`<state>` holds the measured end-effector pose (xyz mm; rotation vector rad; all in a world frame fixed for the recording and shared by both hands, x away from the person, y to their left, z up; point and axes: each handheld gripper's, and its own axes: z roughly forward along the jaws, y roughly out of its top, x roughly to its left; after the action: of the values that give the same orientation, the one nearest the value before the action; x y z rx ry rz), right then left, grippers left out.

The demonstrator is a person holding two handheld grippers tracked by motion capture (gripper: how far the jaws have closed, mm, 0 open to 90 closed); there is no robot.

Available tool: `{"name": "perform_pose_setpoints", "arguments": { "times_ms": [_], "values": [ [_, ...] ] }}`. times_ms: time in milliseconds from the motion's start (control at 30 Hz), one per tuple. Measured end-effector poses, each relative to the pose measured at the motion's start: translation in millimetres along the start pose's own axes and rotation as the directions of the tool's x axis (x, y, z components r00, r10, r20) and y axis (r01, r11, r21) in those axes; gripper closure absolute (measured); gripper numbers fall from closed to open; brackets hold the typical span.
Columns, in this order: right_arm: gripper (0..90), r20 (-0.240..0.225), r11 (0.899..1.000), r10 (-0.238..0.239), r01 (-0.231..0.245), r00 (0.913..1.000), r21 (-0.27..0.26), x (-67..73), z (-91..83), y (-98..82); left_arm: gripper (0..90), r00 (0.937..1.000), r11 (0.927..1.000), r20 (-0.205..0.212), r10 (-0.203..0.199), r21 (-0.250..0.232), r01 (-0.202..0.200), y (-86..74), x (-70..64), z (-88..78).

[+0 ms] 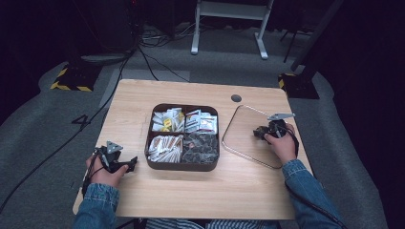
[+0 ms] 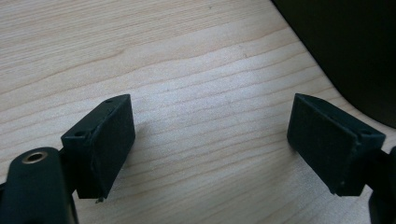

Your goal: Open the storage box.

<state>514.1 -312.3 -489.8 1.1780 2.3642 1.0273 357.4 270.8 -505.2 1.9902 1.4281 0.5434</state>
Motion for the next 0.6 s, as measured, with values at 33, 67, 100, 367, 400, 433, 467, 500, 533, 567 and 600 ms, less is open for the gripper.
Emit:
{"name": "perform_pose_setpoints", "arguments": {
  "times_ms": [33,67,100,367,400,433,467,500,533,567,600],
  "values": [
    [58.5,0.001,1.0,0.003,-0.003,1.0,-0.003,0.3,-0.1,-0.5,15.5,1.0,1.0,0.0,0.0,-0.001,0.0,0.0,0.0,0.1],
    [58.3,0.001,1.0,0.001,-0.001,1.0,-0.008,0.3,0.0,-1.1,15.5,1.0,1.0,0.0,0.0,-0.001,0.0,0.0,0.0,0.1],
    [57.1,0.001,1.0,0.005,-0.005,1.0,-0.013,0.5,0.0,-1.5,15.5,1.0,1.0,0.0,0.0,0.0,0.0,0.0,0.0,0.0],
    [46.3,0.0,0.997,0.021,-0.021,0.9998,-0.077,2.6,-7.1,1.3,15.5,1.0,1.0,0.0,0.0,0.0,0.0,0.0,0.0,0.0],
    [45.2,0.0,0.996,0.024,-0.024,0.9997,-0.084,3.4,-8.3,1.9,15.5,1.0,1.0,-0.001,0.0,0.0,0.0,0.0,-0.1,0.0],
    [42.9,0.001,0.995,0.026,-0.026,0.9997,-0.092,4.5,-10.3,2.9,15.5,1.0,1.0,-0.001,0.0,0.0,0.0,0.0,-0.1,-0.1],
    [41.7,0.003,0.994,0.031,-0.03,0.9995,-0.101,5.8,-12.7,3.9,15.5,1.0,1.0,-0.001,0.0,0.0,0.0,0.0,-0.1,-0.1],
    [41.8,0.003,0.993,0.028,-0.027,0.9996,-0.112,7.1,-15.2,4.9,15.5,1.0,1.0,-0.001,-0.001,0.0,0.001,0.0,-0.1,-0.1],
    [41.7,-0.001,0.992,0.026,-0.026,0.9997,-0.12,8.8,-18.2,5.8,15.5,1.0,1.0,-0.002,-0.001,0.0,0.001,0.0,-0.2,-0.1],
    [41.2,-0.004,0.992,0.023,-0.023,0.9997,-0.128,10.8,-21.7,6.7,15.5,1.0,1.0,-0.002,-0.002,0.0,0.002,-0.1,-0.3,-0.1],
    [40.7,-0.01,0.99,0.023,-0.024,0.9997,-0.141,13.7,-26.0,7.6,15.6,1.0,1.0,-0.003,-0.004,0.0,0.004,-0.2,-0.6,-0.2]
  ]
}}
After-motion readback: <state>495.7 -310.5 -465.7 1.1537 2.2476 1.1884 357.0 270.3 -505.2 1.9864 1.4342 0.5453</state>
